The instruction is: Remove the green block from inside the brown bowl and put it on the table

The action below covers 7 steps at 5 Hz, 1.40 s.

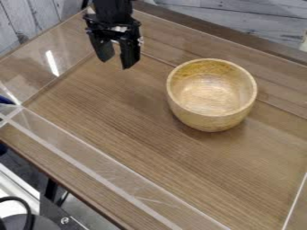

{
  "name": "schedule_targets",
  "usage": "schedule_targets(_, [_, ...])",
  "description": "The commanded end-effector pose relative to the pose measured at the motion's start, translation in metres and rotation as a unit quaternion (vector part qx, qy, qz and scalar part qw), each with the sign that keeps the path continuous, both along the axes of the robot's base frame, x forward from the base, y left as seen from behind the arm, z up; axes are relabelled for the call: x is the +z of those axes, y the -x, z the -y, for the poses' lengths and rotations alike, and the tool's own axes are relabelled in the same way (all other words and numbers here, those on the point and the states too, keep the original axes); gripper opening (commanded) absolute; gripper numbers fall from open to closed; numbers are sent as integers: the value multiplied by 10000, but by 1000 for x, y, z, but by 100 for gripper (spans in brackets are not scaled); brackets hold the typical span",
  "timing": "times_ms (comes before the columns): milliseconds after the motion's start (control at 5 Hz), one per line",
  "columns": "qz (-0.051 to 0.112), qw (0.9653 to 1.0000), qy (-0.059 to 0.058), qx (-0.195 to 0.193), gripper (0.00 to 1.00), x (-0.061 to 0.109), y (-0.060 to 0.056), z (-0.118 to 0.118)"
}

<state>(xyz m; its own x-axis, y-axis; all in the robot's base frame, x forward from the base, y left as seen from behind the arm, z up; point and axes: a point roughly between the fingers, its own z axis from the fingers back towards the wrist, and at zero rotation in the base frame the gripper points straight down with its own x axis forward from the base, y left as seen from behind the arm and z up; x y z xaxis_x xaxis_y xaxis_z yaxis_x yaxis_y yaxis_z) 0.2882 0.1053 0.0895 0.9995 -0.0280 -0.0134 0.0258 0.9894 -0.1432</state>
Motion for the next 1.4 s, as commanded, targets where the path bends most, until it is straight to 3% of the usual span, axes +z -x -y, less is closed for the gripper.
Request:
schedule_targets(0, [392,9991,-168,-90,100,29,-5,9])
schedule_targets(200, [417,9989,-183,-148,100,32,-8,17])
schedule_targets(1200, [225,9993,-244,-179,100,23,-9,29])
